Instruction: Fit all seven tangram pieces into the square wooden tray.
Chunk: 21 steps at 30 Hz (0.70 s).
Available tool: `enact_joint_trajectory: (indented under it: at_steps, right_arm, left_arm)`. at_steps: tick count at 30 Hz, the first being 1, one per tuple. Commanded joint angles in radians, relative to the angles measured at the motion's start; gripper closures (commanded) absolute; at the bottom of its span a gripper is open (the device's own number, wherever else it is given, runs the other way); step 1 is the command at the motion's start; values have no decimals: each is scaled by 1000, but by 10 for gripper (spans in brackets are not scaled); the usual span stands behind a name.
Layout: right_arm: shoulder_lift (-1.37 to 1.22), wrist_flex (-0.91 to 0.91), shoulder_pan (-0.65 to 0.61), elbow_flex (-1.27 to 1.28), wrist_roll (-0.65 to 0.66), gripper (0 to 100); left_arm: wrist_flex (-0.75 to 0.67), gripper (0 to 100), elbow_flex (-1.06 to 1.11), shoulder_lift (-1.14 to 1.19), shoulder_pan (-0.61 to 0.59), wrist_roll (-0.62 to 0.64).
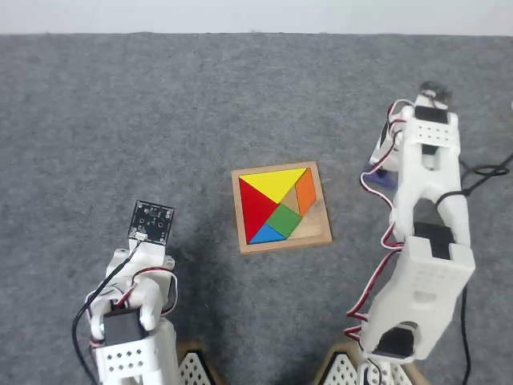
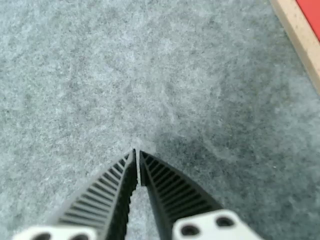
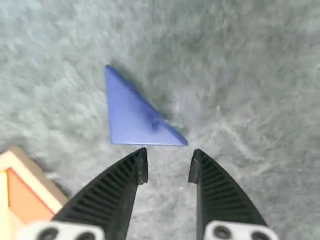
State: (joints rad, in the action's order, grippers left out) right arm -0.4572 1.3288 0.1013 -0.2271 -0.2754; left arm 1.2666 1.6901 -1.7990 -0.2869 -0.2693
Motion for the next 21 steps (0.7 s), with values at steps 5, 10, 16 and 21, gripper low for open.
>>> enact_joint_trajectory:
  at_steps: [5,10,16,21]
  right_arm:
    - [-12,-74,-74,-132,-87,851]
    - [-82,-196,-73,-135,-203,851]
    - [-156,-252,-79,-135,-272,850]
    - [-197,-160,-116,-133,-186,850]
  left_arm:
    - [5,988,-7,-20,-8,-14]
    - [5,988,-7,-20,-8,-14]
    - [5,988,-7,-20,-8,-14]
    - [5,988,-7,-20,-8,-14]
